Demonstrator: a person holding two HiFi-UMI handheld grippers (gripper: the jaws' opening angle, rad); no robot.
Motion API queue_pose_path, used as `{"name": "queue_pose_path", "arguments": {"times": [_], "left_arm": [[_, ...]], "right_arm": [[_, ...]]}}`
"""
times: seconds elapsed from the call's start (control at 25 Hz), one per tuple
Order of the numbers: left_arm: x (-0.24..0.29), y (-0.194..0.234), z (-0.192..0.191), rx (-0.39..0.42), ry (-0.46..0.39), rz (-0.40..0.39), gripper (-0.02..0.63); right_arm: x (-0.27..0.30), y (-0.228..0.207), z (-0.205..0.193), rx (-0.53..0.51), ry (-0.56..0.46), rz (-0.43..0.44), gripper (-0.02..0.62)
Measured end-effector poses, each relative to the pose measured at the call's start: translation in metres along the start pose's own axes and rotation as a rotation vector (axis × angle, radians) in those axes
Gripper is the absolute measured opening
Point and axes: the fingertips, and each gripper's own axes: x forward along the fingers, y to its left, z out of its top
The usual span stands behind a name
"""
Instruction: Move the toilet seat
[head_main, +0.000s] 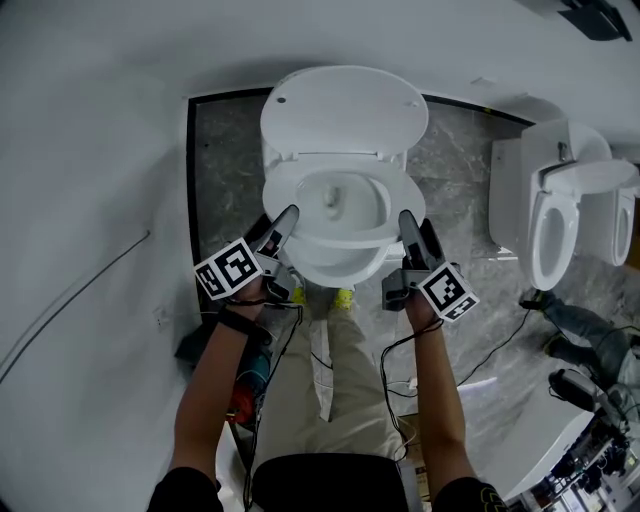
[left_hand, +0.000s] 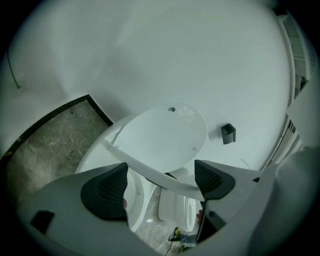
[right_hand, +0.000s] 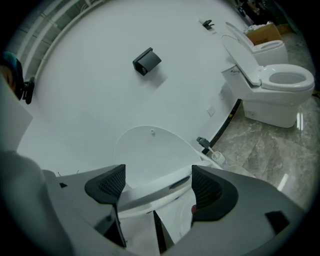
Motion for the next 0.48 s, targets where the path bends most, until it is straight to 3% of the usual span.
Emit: {"name": "queue_pose_path", "arguments": {"times": [0.48], "left_arm": [[0.012, -0.017, 0.037, -0.108, -0.092, -0.014, 0.430]], "right_arm": [[0.019, 0.017, 0.034, 0.085, -0.094, 0.043, 0.411]]}}
